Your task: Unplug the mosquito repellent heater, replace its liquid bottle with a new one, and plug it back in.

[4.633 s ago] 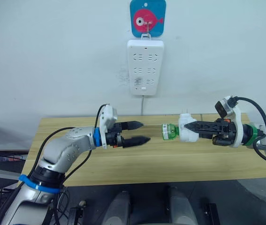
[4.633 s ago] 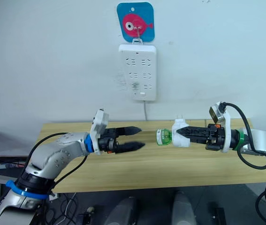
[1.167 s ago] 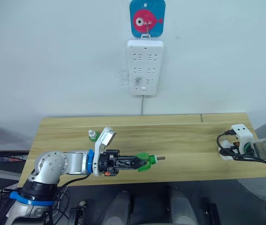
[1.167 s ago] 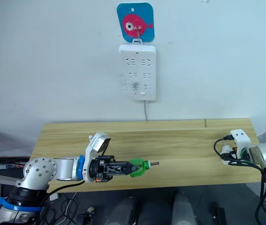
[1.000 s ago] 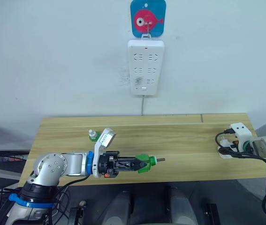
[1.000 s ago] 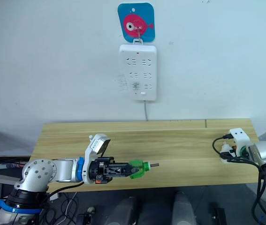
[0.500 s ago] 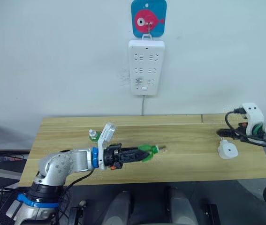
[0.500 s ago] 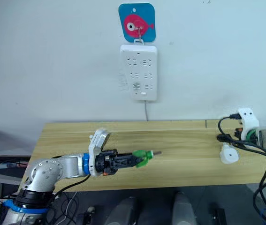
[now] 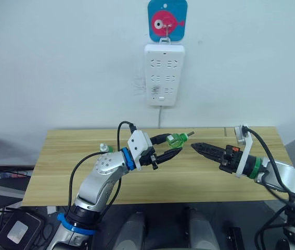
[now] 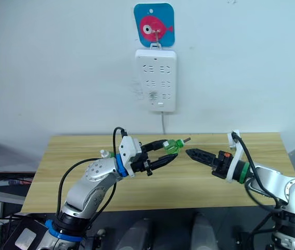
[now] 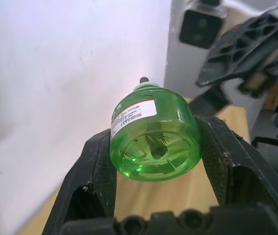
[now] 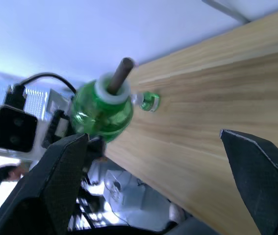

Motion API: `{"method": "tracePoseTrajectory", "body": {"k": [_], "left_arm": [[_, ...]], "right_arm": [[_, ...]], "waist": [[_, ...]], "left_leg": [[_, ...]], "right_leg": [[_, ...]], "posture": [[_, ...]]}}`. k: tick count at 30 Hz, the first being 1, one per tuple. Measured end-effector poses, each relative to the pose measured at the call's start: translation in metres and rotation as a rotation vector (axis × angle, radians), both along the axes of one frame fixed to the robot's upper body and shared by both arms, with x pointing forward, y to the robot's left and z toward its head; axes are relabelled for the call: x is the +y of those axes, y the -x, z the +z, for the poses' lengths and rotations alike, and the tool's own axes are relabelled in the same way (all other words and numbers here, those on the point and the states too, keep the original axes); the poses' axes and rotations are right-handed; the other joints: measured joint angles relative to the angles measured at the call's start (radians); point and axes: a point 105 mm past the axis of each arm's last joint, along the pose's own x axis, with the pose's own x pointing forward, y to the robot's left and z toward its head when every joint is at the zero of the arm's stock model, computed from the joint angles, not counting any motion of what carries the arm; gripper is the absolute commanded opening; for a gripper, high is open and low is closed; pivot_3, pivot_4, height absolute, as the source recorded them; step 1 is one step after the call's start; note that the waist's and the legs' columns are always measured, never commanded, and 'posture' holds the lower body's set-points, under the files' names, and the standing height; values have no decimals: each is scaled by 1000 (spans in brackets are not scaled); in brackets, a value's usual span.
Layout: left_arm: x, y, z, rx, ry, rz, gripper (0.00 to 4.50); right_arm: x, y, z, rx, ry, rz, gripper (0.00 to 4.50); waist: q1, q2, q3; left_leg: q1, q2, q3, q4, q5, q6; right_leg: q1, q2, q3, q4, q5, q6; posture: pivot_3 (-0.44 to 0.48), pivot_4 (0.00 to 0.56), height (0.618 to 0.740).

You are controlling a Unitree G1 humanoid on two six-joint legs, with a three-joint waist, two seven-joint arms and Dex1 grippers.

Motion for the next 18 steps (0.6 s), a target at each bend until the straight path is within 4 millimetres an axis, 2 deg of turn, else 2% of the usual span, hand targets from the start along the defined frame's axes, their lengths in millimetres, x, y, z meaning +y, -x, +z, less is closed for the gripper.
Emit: {"method": "tracePoseTrajectory", "body": {"k": [3,9,13,18], "left_arm": [[-3,2,0,-14,-9,-27,2224],[-4,6,-4,-4,-16,-46,2224],[-4,6,-4,1,-18,-46,2224],[-4,8,-2,-7,-17,-50,2224]], "right_arm": [[14,-6,6,15,-47,-60,4487],[22,-10,7,41,-58,-108,4487],[27,-7,9,33,-69,-98,3261],[28,-6,10,27,-78,-96,1434]], "waist": [[-1,0,0],[0,0,0],[-1,0,0],[-1,0,0]], "left_leg": [[0,1,-1,0,0,0],[0,0,-2,0,0,0],[0,0,-2,0,0,0],[0,0,-3,0,0,0]], "right_leg": [[0,2,0,0,0,0],[0,2,-1,0,0,0],[0,3,-1,0,0,0],[1,3,-1,0,0,0]], "posture": [[84,272,740],[84,276,740],[86,277,740],[89,278,740]]}}
